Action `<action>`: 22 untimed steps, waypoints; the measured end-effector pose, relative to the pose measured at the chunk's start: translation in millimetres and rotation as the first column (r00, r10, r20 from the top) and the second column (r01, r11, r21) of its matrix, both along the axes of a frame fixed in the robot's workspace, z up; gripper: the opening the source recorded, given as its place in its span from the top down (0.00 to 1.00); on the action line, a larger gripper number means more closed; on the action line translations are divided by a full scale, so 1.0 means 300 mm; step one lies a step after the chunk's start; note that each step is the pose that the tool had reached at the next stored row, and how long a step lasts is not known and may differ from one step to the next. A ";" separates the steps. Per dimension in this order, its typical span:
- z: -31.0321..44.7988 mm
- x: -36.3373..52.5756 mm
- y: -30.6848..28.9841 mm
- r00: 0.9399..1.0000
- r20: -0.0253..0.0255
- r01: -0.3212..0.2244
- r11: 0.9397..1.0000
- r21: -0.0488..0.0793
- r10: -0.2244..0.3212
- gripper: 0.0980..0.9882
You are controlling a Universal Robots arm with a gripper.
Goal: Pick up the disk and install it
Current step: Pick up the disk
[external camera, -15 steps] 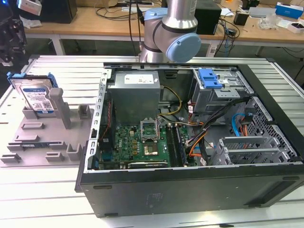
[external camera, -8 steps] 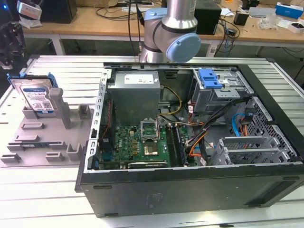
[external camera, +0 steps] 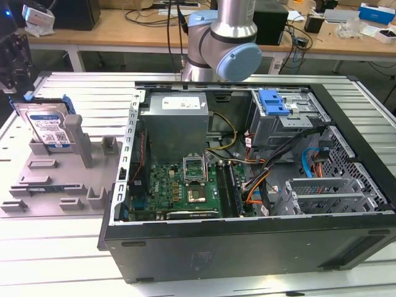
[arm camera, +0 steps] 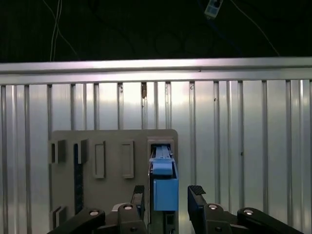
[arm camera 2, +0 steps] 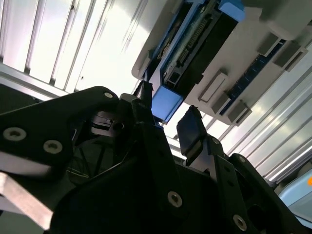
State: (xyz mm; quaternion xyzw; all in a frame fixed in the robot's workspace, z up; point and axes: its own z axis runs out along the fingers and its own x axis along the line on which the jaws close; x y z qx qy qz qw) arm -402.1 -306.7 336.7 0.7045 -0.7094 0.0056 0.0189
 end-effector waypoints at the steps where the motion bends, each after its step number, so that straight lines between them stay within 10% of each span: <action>1: -0.003 0.000 -0.001 1.000 -0.001 -0.006 1.000 0.000 0.006 0.57; 22: -0.073 0.000 -0.006 1.000 -0.005 -0.028 1.000 0.000 0.028 0.57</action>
